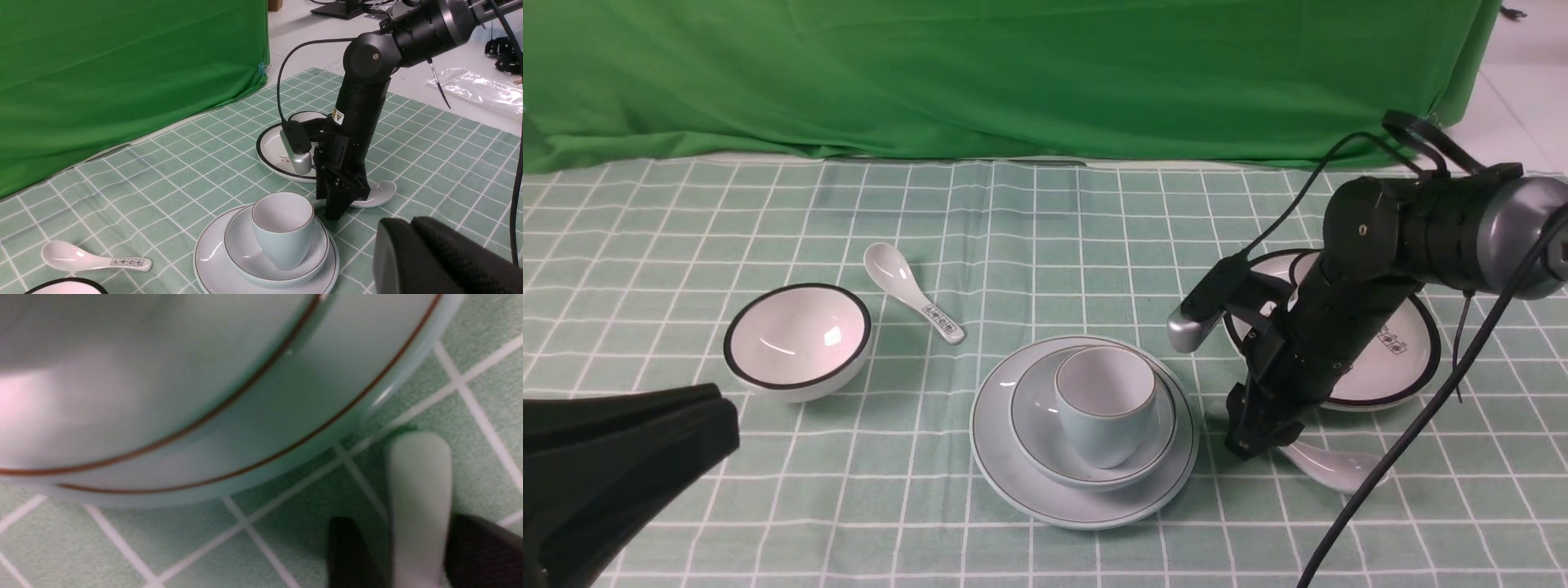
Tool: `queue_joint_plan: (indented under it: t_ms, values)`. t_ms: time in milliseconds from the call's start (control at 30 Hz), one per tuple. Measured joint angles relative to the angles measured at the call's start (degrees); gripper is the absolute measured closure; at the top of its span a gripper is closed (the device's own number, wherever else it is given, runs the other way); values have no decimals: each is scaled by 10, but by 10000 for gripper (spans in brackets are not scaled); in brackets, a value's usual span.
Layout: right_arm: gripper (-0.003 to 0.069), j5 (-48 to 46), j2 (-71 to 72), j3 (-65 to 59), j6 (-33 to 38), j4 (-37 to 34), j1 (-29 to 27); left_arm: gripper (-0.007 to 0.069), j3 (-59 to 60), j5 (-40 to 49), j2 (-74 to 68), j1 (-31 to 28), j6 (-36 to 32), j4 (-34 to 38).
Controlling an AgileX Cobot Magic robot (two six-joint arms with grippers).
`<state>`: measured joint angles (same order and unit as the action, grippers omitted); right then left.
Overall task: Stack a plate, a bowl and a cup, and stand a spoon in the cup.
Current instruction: Use the right arm to grab a blue soup spoon, then use the right arm to put the blue soup spoon into the blue teacup in the middle
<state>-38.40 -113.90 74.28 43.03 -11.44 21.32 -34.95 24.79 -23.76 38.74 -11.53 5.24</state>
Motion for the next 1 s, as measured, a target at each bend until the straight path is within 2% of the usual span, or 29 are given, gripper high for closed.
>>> queue_joint_plan:
  t_ms: [33,67,100,300,433,500,567,633,667,700,767,800,833,1000]
  values:
    - [400,-1,0,1,-1,1,0,615,0,1,0,0,0,0]
    - [412,-4,0,1,-3,1,0,615,0,1,0,0,0,0]
    - [501,-14,1,1,-9,2,0,615,0,3,0,0,0,0]
    - [493,-89,76,-9,-75,-1,5,615,0,9,0,0,0,0]
    - [493,-41,197,-49,-107,-42,31,615,0,10,0,0,0,0]
    - [493,32,245,-92,-109,-77,53,615,0,10,0,0,0,0]
    - [493,207,300,-161,-111,-115,93,615,0,11,0,0,0,0]
    - [493,293,321,-195,-111,-135,117,615,0,11,0,0,0,0]
    - [493,436,335,-247,-119,-150,159,615,0,11,0,0,0,0]
    - [493,520,339,-276,-129,-157,187,615,0,11,0,0,0,0]
    - [493,666,335,-323,-160,-154,236,615,0,11,0,0,0,0]
    - [493,666,334,-327,-164,-150,240,615,0,11,0,0,0,0]
    - [493,770,321,-352,-201,-129,269,615,0,11,0,0,0,0]
    - [493,928,273,-366,-290,-64,280,615,0,11,0,0,0,0]
